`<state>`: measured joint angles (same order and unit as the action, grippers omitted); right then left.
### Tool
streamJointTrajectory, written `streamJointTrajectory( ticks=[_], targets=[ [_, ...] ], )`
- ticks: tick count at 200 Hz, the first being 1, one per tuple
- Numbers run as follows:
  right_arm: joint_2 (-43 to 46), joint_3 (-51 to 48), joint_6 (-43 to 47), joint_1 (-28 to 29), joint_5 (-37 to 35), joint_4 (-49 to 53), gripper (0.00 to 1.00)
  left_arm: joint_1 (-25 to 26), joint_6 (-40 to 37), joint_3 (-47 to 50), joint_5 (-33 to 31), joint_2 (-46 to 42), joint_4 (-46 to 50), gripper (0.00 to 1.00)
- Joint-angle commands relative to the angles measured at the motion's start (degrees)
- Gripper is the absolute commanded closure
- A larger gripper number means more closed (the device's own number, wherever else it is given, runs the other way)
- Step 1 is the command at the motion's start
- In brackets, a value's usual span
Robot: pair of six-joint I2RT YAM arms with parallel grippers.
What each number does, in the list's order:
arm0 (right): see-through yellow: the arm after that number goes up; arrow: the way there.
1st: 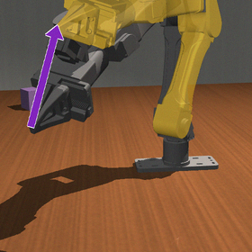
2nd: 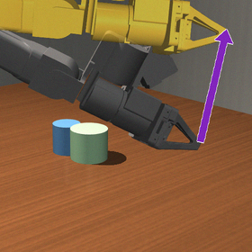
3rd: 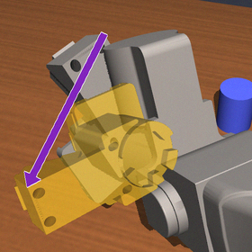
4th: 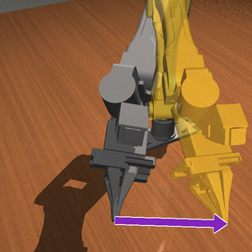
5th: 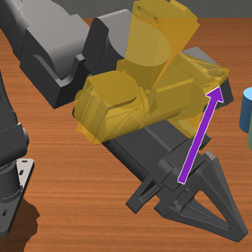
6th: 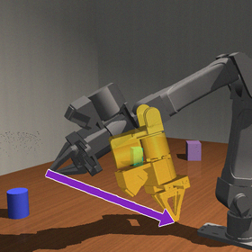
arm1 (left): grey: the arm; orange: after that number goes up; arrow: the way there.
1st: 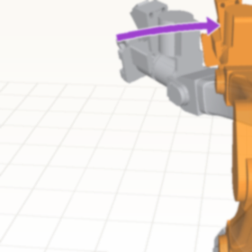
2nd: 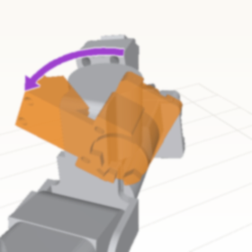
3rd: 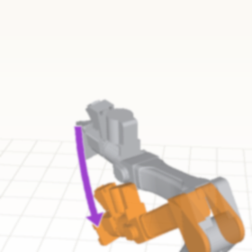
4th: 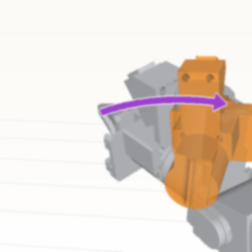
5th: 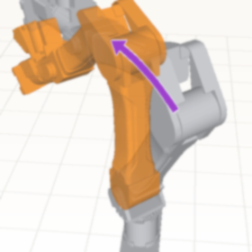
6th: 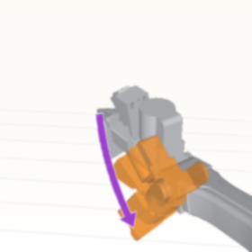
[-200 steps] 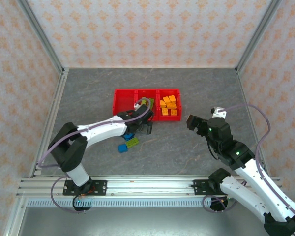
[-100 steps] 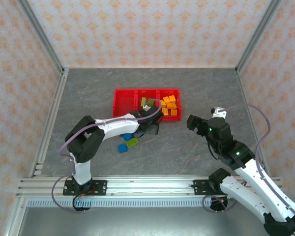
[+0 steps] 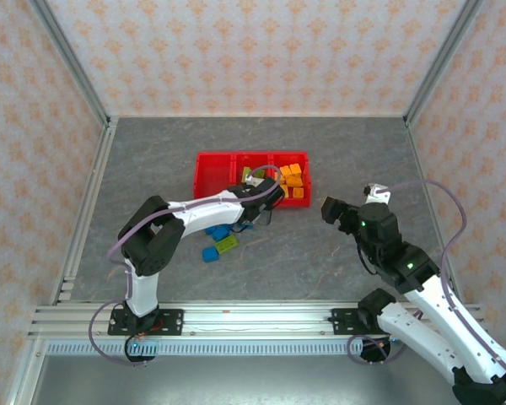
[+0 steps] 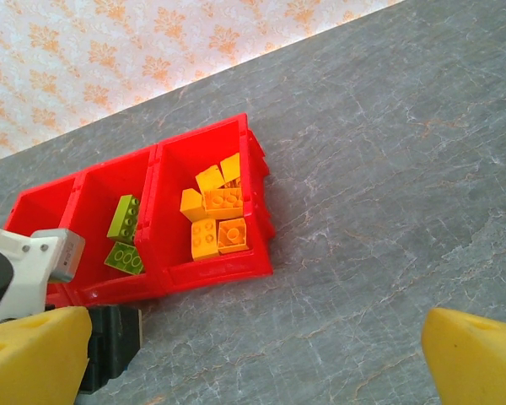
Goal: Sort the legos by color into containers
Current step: Pick up the lego from the center of the table.
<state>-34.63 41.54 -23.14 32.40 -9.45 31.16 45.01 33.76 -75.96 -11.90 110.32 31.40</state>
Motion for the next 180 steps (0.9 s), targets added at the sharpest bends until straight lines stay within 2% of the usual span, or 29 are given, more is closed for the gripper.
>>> streamJointTrajectory(
  ticks=[1,108,180],
  targets=[
    [0.53,-0.58,0.72,-0.15,-0.74,-0.53,0.0,-0.33,1.59,0.1,-2.27,1.12,2.71,0.25],
    [0.47,-0.49,0.39,-0.15,-0.81,-0.18,0.0,-1.66,1.48,2.85,-0.81,3.14,2.28,0.3],
    [0.46,-0.49,0.37,-0.14,-1.06,-0.22,0.0,-1.08,0.86,3.57,4.02,3.41,-0.53,0.5]
  ],
)
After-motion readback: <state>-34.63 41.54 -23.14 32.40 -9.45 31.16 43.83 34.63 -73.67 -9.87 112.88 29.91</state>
